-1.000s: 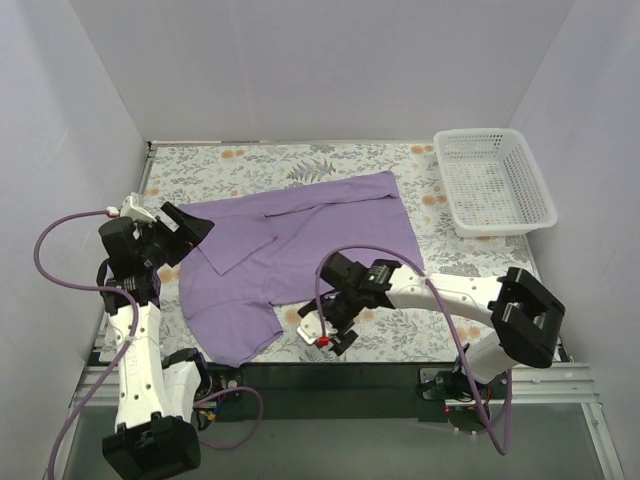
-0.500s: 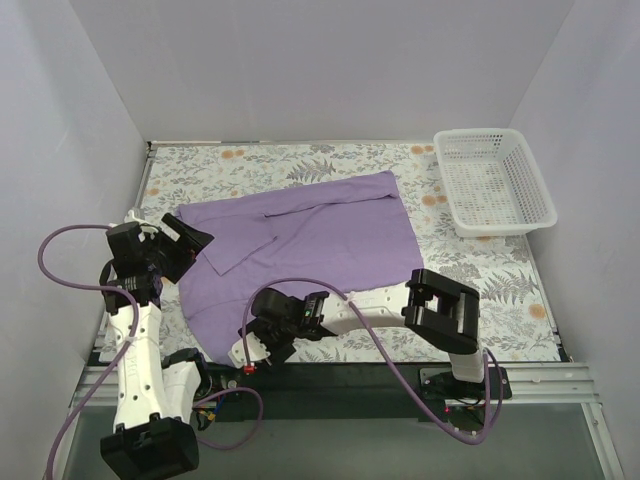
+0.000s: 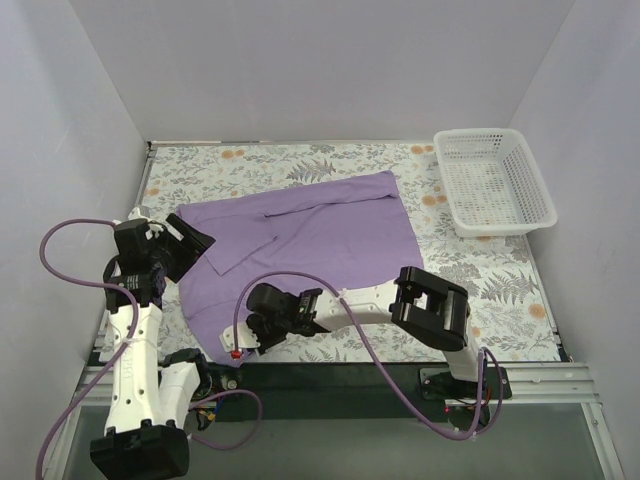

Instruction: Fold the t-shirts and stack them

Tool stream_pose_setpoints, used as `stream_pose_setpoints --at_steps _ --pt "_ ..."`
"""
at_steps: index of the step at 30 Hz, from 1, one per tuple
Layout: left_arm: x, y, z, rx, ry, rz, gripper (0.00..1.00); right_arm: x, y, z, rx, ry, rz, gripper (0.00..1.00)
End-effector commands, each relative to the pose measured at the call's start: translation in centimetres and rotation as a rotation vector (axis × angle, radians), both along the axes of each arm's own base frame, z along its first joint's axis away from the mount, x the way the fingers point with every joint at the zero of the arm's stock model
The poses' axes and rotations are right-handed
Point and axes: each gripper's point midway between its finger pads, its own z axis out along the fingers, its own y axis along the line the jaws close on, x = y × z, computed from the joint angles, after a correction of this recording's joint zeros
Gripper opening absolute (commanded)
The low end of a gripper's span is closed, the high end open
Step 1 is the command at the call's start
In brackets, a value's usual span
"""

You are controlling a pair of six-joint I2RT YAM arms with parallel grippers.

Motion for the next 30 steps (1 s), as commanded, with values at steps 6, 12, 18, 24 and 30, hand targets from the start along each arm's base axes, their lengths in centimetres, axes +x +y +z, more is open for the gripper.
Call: stream_pose_setpoints --at_steps 6,12,18,24,30 --pt "-0.4 -1.9 -0.2 -0.054 -0.023 -0.08 0.68 8.4 0.3 6.9 0.157 0.417 -0.337 0.01" --pt "-0.7 -4.4 -1.0 -0.138 -0.038 -0.227 0.68 14.3 -2.2 6.4 0.193 0.591 -0.603 0.26" --pt "-1.4 -6.4 -2.3 -0.214 -0.016 -0.344 0.67 18.0 -5.4 7.9 0.254 0.677 -0.688 0.59" --pt "-2.9 -9.7 -5.0 -0.229 0.151 -0.5 0.57 17.1 -9.8 10.9 0.304 0.728 -0.398 0.68" --pt "-5.6 -12.9 -10.6 -0.044 0.443 -0.564 0.45 20.3 -15.9 13.6 0.393 0.672 -0.466 0.69"
